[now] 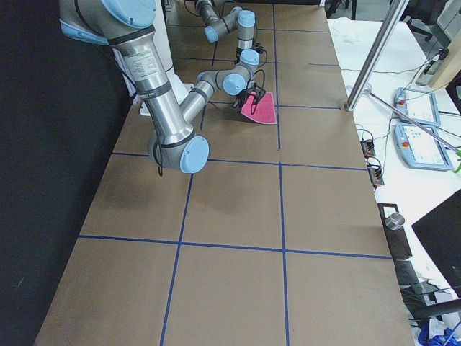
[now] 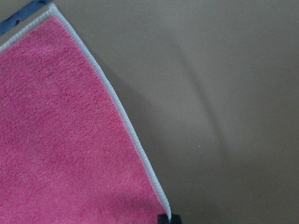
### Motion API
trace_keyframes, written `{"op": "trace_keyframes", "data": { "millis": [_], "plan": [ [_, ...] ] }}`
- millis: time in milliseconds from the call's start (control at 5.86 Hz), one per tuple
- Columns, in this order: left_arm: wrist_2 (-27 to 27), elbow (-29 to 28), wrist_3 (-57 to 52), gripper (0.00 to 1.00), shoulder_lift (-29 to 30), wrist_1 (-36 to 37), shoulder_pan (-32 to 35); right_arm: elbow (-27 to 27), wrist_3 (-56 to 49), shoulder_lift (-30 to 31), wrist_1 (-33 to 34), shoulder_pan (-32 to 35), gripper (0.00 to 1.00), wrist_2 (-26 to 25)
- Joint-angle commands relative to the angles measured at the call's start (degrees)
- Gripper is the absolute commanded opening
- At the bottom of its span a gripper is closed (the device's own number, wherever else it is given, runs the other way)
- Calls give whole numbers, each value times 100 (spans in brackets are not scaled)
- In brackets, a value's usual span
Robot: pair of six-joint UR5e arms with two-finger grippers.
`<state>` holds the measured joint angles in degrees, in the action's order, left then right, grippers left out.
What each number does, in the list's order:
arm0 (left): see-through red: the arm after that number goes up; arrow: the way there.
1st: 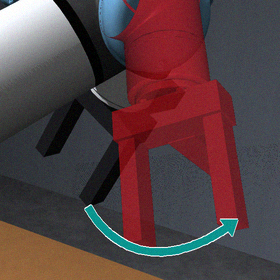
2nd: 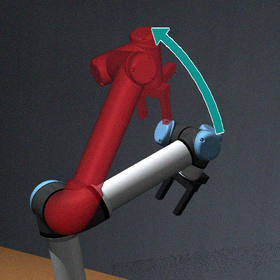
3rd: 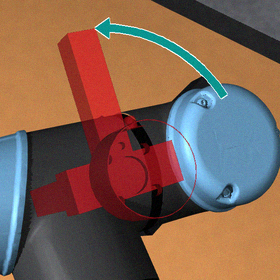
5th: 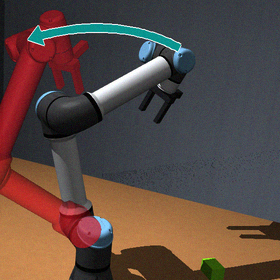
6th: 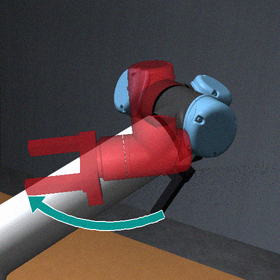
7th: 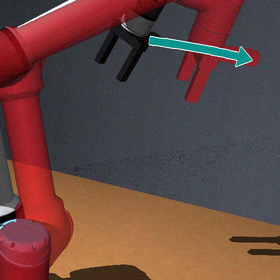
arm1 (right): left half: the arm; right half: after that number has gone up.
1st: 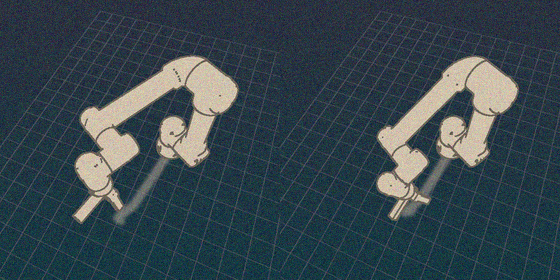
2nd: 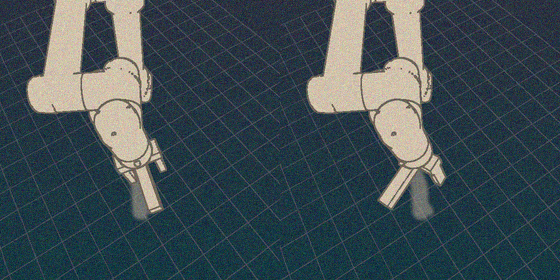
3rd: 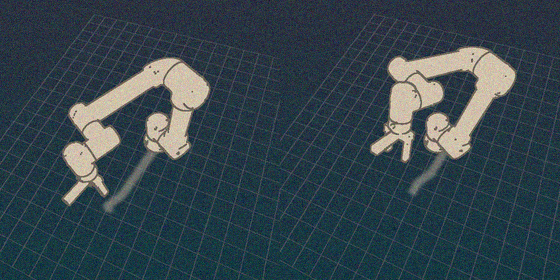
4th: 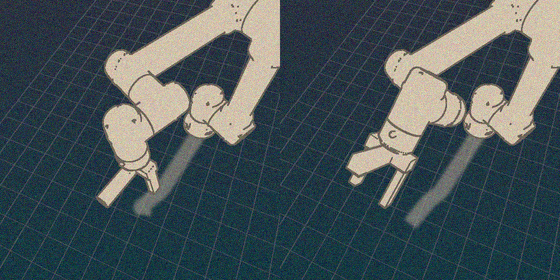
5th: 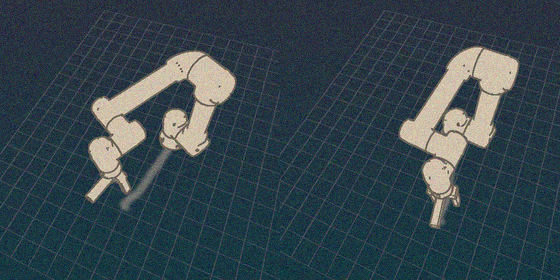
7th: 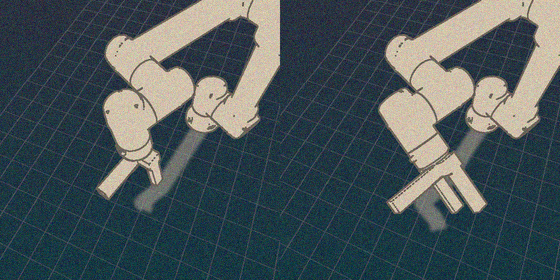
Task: Fold towel twice with both arms
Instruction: 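Lift the near towel edge with both grippers and carry it away from the robot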
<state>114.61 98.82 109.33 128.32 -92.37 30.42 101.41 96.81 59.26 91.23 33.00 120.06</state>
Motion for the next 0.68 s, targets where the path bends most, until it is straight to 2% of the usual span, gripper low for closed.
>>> {"op": "trace_keyframes", "data": {
  "millis": [0, 512],
  "plan": [
    [78, 32, 1, 1, 0, 0, -27, 2, 22, -37, 9, -13, 0, 17],
    [70, -108, -78, 1, 43, -61, 122, -348, -57, -194, -35, 277, 0, 9]
  ]
}}
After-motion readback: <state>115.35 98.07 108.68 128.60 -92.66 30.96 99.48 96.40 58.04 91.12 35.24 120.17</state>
